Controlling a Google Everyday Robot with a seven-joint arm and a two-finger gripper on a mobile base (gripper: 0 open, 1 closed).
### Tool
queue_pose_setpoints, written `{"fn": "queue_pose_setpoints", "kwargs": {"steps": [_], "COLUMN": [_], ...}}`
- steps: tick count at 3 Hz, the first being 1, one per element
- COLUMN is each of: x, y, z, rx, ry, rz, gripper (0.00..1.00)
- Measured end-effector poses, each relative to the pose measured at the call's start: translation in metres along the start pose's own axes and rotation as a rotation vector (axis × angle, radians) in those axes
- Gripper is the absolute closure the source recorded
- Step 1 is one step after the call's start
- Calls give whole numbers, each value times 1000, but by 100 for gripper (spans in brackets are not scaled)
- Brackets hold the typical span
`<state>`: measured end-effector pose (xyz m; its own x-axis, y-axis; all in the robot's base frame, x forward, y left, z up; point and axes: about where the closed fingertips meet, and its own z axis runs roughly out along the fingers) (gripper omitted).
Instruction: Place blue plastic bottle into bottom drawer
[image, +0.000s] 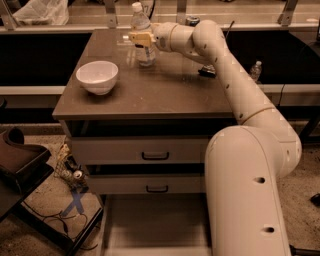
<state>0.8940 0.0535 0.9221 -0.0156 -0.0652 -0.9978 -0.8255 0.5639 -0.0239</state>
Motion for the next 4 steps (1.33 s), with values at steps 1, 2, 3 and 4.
{"fn": "queue_pose_setpoints", "kwargs": {"steps": [1, 2, 3, 4], "x": [1, 1, -2, -3], "y": [2, 4, 6, 6], "z": [3, 6, 8, 8], "rx": [-4, -8, -13, -14], "ry": [0, 1, 3, 3], "rz": [1, 2, -6, -7], "gripper": [72, 96, 100, 100]}}
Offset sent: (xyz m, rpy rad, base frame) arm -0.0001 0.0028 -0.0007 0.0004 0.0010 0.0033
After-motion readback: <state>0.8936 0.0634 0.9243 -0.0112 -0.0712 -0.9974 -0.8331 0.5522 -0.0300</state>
